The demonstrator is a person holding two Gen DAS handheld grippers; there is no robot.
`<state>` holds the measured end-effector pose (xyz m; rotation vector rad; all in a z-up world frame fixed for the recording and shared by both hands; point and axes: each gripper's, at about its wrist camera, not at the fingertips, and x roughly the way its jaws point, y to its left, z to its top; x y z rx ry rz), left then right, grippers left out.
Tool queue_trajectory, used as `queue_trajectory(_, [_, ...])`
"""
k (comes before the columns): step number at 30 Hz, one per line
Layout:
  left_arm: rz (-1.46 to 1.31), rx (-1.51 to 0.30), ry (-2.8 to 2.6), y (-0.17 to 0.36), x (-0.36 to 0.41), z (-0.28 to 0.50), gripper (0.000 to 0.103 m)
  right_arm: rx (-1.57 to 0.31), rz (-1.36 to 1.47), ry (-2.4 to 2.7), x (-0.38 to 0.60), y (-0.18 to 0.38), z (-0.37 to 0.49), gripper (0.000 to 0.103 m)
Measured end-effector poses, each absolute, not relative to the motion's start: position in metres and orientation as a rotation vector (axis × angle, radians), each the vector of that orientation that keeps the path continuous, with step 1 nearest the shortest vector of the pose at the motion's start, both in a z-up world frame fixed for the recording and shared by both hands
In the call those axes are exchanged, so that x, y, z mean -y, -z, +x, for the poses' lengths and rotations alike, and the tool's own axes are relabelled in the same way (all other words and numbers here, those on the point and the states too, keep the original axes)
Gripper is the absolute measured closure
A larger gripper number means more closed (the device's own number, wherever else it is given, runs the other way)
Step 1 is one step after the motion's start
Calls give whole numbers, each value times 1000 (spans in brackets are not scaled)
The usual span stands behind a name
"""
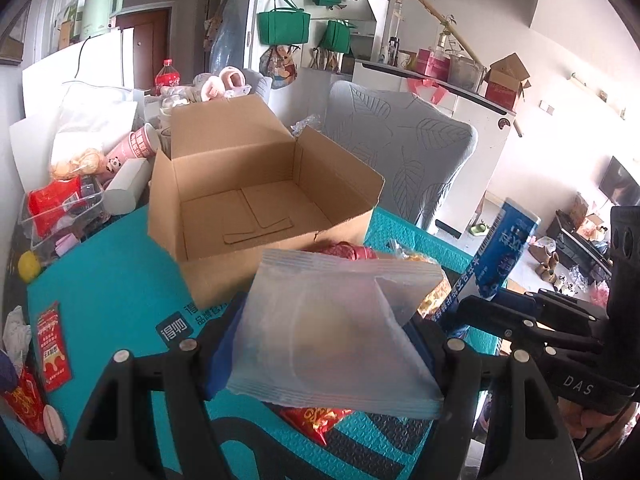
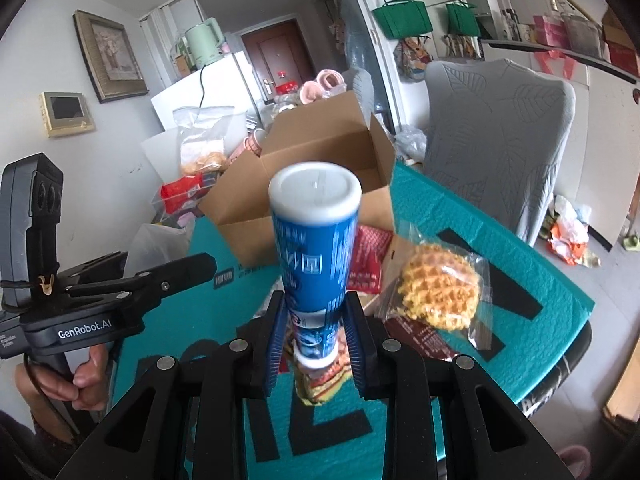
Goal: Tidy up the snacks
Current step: 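Carry the clear bag with the left tool while the right tool carries the blue tube into the box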
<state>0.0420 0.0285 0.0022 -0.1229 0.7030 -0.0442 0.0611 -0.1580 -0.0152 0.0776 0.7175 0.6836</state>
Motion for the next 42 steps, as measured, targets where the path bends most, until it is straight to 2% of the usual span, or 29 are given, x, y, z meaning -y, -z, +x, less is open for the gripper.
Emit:
queue_trajectory(16, [-70,-571,-100,-41,-74,115,32,-568,-3,-730,104,-35,133,75])
queue_trajectory(26, [-40,-556,-209,-34,-109,165,32,-590,-36,-697,64,-25,197,75])
queue_trajectory(42, [-101,-824,-180,37,-126,209,32,-759,-97,-654,34,32,228,75])
